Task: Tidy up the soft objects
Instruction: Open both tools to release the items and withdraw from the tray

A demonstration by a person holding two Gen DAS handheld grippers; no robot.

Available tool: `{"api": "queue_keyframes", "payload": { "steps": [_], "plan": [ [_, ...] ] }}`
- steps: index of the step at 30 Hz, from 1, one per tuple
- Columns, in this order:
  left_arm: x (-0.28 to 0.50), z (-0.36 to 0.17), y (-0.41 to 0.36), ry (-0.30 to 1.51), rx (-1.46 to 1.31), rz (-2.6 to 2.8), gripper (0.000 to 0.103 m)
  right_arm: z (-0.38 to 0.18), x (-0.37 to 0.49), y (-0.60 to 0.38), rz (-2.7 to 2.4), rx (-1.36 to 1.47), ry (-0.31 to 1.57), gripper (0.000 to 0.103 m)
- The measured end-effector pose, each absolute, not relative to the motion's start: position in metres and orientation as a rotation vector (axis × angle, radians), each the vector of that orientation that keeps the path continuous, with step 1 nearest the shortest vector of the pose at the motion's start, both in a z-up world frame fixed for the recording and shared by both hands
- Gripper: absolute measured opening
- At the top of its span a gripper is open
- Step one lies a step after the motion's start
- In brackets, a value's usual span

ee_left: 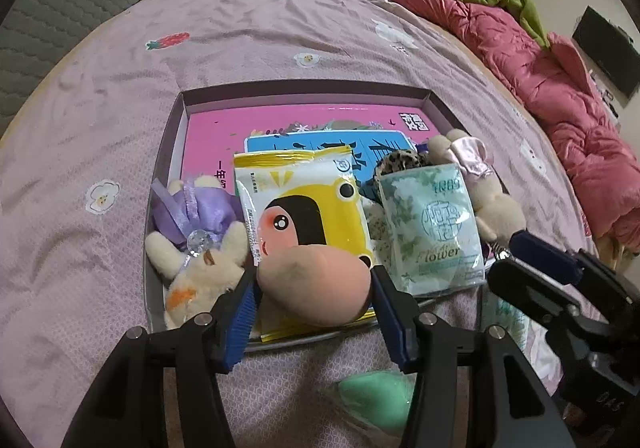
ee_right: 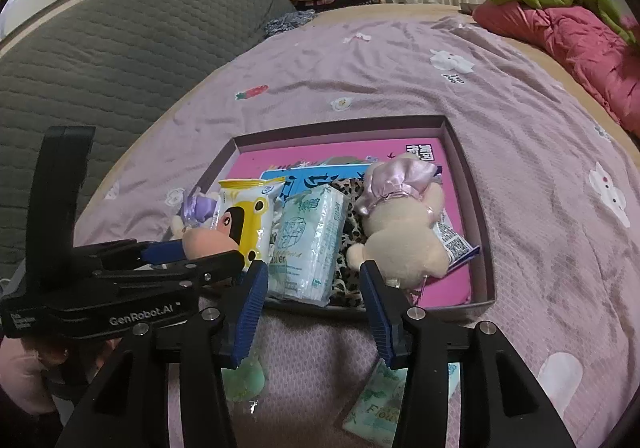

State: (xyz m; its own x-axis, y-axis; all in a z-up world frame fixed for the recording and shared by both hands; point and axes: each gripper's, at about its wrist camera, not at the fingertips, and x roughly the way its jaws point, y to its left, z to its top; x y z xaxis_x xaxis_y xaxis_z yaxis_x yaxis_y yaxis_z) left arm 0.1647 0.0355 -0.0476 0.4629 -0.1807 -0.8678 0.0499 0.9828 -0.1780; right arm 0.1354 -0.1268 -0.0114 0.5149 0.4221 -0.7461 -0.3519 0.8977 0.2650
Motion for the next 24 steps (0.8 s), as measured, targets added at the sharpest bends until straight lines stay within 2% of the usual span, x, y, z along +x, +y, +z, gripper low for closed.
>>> {"api": "queue_keyframes", "payload": {
  "steps": [13, 19, 24],
  "plan": [
    [0.159, -0.041, 0.041, 1.078, -0.144, -0.117, 0.055, -0.005, 0.133, -0.136, 0.422, 0.079, 0.909, 0.059],
    [0.157, -0.037, 0.044, 1.073, -0.150, -0.111, 0.055, -0.003, 0.130, -0.137, 0.409, 0.074, 0.903, 0.060],
    [0.153, -0.032, 0.044, 1.059, -0.157, -0.113, 0.058, 0.001, 0.126, -0.142, 0.393, 0.067, 0.891, 0.067]
  ]
}}
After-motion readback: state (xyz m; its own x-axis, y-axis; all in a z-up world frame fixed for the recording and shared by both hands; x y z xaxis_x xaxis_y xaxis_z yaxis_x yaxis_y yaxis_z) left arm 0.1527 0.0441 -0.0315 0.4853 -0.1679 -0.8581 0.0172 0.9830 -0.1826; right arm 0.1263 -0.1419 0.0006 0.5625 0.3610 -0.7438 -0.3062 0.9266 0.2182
